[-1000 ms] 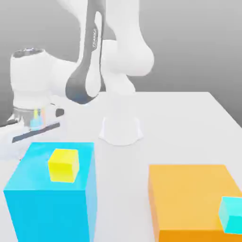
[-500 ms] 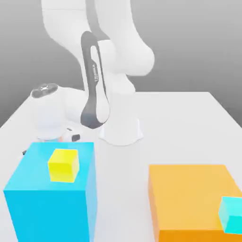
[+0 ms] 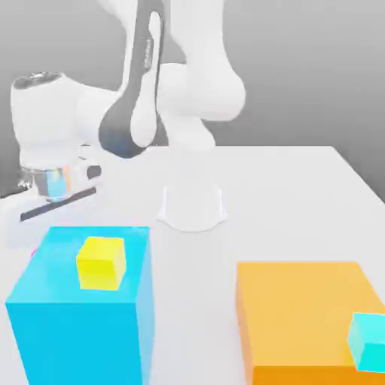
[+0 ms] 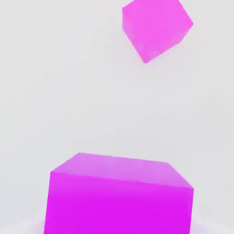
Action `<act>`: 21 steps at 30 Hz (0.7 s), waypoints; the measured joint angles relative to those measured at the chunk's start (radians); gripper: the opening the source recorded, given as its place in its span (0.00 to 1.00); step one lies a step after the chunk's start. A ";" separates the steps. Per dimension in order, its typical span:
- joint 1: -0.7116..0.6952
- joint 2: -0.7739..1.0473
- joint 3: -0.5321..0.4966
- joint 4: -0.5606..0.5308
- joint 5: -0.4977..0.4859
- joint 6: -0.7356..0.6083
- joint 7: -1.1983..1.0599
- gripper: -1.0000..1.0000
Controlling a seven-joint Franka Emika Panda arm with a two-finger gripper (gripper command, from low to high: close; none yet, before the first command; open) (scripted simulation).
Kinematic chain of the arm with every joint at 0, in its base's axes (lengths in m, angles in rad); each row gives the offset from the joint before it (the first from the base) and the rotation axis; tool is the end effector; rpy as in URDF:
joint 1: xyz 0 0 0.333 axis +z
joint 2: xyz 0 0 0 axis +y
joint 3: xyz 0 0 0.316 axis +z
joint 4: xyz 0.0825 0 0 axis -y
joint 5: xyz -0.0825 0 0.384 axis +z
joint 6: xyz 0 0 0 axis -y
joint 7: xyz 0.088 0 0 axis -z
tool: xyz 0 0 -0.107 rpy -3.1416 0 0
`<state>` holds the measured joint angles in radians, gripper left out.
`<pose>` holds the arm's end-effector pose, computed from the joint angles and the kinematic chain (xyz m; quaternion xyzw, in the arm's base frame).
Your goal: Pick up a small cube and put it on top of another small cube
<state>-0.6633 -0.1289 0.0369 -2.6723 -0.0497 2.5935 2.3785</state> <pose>0.3397 -0.2451 0.2836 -0.0890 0.9956 -0.0281 0.0090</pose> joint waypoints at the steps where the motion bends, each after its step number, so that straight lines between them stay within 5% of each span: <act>1: 0.003 -0.013 0.000 0.035 -0.008 -0.044 -0.026 0.00; 13: 0.173 -0.033 0.144 0.466 0.051 -0.527 -0.192 0.00; 17: 0.212 0.027 0.182 0.446 0.074 -0.463 -0.180 0.00; 18: 0.214 0.043 0.184 0.425 0.072 -0.427 -0.178 1.00; 21: 0.214 0.043 0.184 0.425 0.072 -0.427 -0.178 1.00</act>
<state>-0.4493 -0.0860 0.2206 -2.2476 0.0222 2.1662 2.2005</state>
